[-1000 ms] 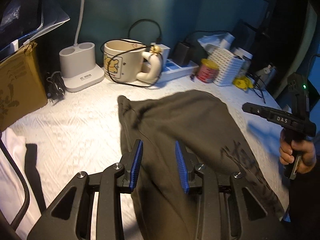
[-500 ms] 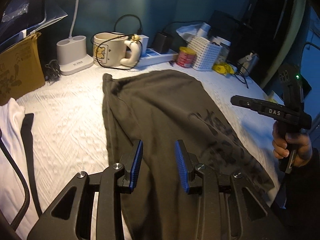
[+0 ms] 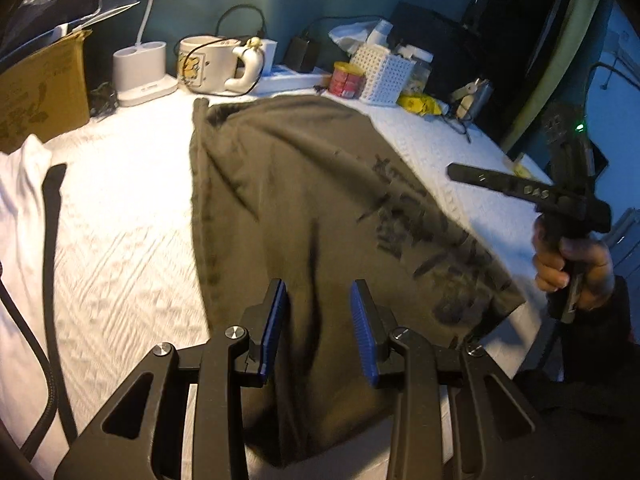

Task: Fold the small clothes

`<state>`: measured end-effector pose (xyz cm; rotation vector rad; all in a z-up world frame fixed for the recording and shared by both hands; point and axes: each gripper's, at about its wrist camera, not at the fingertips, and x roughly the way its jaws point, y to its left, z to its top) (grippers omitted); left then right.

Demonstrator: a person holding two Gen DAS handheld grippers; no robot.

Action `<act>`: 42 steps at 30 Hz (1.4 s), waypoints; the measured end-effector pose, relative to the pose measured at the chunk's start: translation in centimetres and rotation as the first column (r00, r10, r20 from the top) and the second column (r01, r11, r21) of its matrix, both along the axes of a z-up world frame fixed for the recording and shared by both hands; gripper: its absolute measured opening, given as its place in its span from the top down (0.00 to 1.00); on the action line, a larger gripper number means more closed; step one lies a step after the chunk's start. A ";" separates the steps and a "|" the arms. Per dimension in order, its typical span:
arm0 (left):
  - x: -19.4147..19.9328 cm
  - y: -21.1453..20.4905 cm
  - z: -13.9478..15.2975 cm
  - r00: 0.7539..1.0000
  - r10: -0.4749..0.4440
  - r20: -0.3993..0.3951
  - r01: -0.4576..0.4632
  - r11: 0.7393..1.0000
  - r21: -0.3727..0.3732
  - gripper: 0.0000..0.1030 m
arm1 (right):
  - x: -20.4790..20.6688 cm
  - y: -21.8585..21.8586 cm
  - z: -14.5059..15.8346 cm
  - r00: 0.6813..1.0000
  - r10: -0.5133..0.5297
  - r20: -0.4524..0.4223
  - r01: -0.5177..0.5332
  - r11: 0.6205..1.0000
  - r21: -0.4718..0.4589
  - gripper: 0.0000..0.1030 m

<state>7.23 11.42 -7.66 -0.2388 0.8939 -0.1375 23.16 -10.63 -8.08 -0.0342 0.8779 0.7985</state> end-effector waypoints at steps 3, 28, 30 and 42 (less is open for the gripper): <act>-0.7 0.1 -0.3 1.000 0.021 -0.010 -0.021 1.000 0.000 0.68 | -0.8 -0.7 -0.2 1.000 -0.002 -0.009 0.002 1.000 0.006 0.76; -5.3 2.1 1.0 0.998 -0.033 0.053 0.036 0.998 -0.061 0.97 | -5.6 -1.5 -3.0 0.993 0.035 -0.115 -0.038 0.999 -0.028 0.76; -5.3 2.3 0.5 0.999 -0.030 0.038 0.032 0.998 -0.058 0.97 | -6.1 -1.6 -3.6 0.991 0.037 -0.126 -0.042 0.998 -0.036 0.76; -6.1 2.5 -1.0 1.000 -0.023 -0.003 0.023 0.996 -0.087 0.97 | -8.9 -2.7 -4.2 0.992 0.008 -0.126 -0.015 0.998 -0.059 0.71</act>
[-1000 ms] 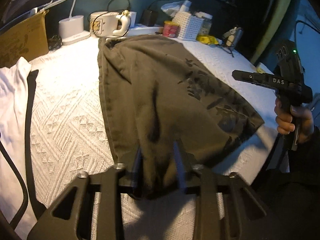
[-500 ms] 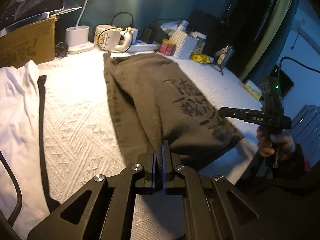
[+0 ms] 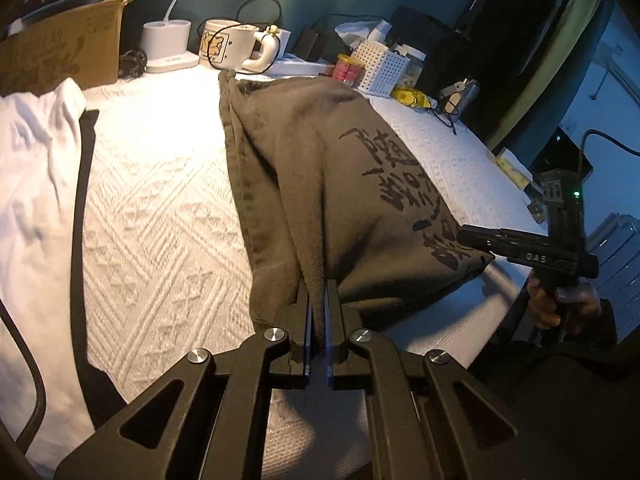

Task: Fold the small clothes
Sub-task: 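Pinch the folded shirt's end with the left gripper while the right gripper pinches it too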

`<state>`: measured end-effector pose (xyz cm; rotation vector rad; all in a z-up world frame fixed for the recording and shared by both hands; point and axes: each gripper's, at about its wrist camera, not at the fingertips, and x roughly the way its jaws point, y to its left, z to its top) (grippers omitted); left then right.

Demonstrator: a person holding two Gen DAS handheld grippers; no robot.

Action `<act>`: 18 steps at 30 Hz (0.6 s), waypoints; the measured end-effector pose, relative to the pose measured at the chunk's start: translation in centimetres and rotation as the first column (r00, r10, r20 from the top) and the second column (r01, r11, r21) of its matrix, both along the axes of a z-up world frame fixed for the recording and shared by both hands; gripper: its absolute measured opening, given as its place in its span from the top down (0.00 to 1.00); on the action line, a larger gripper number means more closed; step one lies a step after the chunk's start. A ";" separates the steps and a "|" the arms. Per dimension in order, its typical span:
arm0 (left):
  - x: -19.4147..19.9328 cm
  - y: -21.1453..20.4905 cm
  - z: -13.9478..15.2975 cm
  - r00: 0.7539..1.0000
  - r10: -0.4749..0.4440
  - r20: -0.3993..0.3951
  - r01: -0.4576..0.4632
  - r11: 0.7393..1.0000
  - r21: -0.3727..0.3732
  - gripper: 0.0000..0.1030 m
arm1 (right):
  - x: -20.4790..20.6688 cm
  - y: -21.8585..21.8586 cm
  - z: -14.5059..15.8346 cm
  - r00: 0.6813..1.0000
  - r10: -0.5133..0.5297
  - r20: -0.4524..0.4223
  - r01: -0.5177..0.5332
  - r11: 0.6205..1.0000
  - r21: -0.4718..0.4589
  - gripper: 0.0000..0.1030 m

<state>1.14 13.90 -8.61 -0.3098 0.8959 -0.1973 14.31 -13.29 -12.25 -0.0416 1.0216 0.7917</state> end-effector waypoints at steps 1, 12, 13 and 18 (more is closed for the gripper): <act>0.0 0.0 -0.1 1.000 -0.001 -0.001 0.001 1.000 0.004 0.97 | -0.2 -0.1 0.0 1.000 0.000 -0.006 0.000 1.000 0.002 0.70; -0.5 0.3 -1.2 1.000 0.012 -0.005 -0.012 0.999 -0.031 0.96 | -2.7 0.0 -0.5 0.998 -0.002 0.064 0.000 1.000 0.028 0.70; -0.6 0.3 -1.2 1.000 0.017 -0.001 -0.017 0.999 -0.032 0.95 | -2.8 0.0 -0.5 0.998 -0.001 0.069 -0.001 1.000 0.024 0.70; -1.0 -0.3 -1.3 0.999 0.041 0.020 -0.041 0.999 0.006 0.93 | -3.1 0.4 -0.4 0.996 -0.001 0.084 0.001 1.000 0.002 0.70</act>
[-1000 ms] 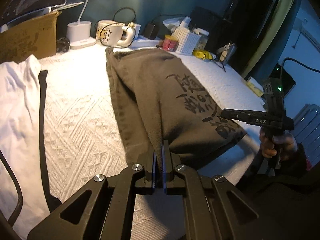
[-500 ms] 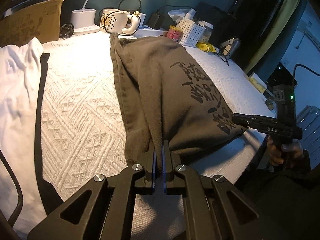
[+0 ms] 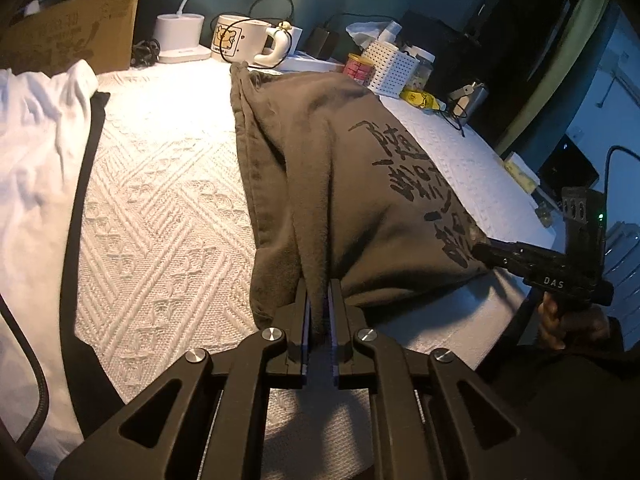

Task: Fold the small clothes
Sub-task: 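Pinch the folded shirt's end with the left gripper while the right gripper pinches it too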

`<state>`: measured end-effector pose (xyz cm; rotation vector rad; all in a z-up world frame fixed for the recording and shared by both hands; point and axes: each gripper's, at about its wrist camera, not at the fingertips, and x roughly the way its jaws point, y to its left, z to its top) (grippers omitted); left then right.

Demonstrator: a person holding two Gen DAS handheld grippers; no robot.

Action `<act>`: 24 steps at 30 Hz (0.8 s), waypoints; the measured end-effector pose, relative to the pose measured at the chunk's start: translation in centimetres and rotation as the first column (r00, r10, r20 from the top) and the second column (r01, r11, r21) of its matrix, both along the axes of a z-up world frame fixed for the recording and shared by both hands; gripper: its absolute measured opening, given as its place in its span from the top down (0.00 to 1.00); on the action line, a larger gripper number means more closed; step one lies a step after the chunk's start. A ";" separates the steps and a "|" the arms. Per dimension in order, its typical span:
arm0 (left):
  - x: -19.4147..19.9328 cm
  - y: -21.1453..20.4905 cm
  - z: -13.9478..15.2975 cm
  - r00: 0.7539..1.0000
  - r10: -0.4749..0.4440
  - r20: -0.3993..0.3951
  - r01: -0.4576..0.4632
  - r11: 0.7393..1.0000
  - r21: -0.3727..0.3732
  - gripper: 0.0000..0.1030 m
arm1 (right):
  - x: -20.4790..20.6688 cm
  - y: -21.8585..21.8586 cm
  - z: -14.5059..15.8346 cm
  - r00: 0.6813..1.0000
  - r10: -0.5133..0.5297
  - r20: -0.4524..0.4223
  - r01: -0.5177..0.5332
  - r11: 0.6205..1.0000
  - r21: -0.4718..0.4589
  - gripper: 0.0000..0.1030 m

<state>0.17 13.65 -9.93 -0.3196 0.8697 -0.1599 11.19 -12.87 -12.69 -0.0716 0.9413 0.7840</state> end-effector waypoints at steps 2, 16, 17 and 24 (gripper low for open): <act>-0.1 0.1 -0.1 1.000 0.012 -0.002 -0.012 1.000 0.000 0.89 | -0.2 0.2 0.0 1.000 0.007 0.015 -0.007 1.000 -0.011 0.70; -0.3 -2.1 -0.4 0.999 0.013 -0.041 -0.014 1.000 -0.028 0.81 | 0.0 -1.1 0.7 0.993 0.064 0.095 -0.057 0.995 -0.081 0.93; -0.3 -2.5 -0.5 0.999 0.001 -0.048 -0.002 1.000 -0.029 0.81 | 0.1 -1.3 0.9 0.992 0.070 0.100 -0.060 0.993 -0.099 0.93; -0.6 -5.8 -0.3 0.993 -0.093 -0.070 0.091 0.995 -0.029 0.81 | -0.2 -4.3 1.7 0.992 0.058 0.113 -0.042 0.989 -0.140 0.93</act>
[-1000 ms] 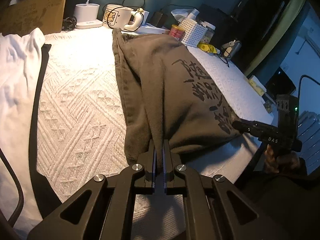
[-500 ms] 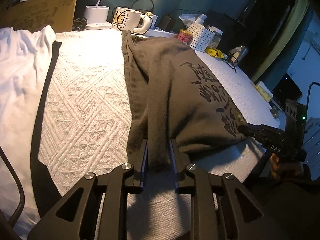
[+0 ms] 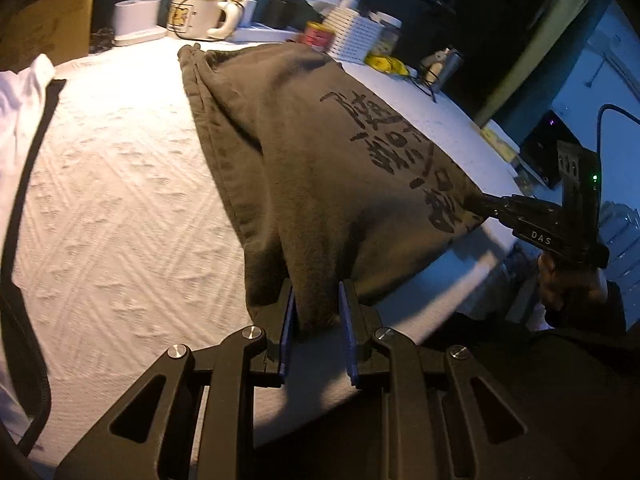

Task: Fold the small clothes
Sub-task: 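Pinch the folded shirt's end with the left gripper while the right gripper pinches it too, then open both grippers and move them to the end of the brown shirt strip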

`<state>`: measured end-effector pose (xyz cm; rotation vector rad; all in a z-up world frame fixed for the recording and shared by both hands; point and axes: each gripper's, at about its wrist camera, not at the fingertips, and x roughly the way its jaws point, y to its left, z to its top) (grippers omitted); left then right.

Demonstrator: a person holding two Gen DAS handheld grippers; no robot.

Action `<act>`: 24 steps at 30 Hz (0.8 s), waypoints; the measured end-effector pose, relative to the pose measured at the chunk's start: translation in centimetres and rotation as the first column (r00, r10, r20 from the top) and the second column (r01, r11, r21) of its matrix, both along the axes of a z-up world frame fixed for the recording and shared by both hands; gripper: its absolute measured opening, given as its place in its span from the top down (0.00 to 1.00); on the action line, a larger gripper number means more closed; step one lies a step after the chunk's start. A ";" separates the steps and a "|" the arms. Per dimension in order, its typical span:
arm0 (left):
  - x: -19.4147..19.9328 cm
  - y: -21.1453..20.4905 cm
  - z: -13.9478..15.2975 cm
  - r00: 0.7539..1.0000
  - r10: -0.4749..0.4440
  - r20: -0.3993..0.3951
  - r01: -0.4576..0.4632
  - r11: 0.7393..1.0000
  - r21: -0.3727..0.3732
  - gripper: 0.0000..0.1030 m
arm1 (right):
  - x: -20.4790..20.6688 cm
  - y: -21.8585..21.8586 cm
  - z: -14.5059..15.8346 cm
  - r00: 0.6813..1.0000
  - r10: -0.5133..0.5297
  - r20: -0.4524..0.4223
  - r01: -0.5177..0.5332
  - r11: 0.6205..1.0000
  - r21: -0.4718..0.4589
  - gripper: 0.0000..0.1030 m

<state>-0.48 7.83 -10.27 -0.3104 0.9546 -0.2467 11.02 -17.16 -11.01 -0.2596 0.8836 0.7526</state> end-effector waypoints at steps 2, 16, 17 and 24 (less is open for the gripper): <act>0.0 -0.4 0.1 1.000 -0.011 -0.004 0.011 1.000 0.009 0.81 | -0.4 -0.5 -0.5 1.000 -0.006 -0.015 0.006 1.000 -0.002 0.93; 0.3 0.9 3.4 0.999 -0.015 -0.036 0.019 0.992 0.123 0.52 | 0.0 -1.0 0.4 0.995 -0.020 -0.102 0.019 1.000 -0.007 0.92; 0.6 1.3 3.7 1.000 0.005 -0.027 -0.002 0.992 0.123 0.48 | 0.1 -1.0 0.6 0.994 -0.018 -0.105 0.017 1.000 -0.010 0.91; 3.3 2.2 4.3 0.998 0.064 -0.013 -0.062 0.991 0.118 0.47 | 1.7 -1.1 2.2 0.996 -0.021 -0.091 0.019 1.000 -0.017 0.67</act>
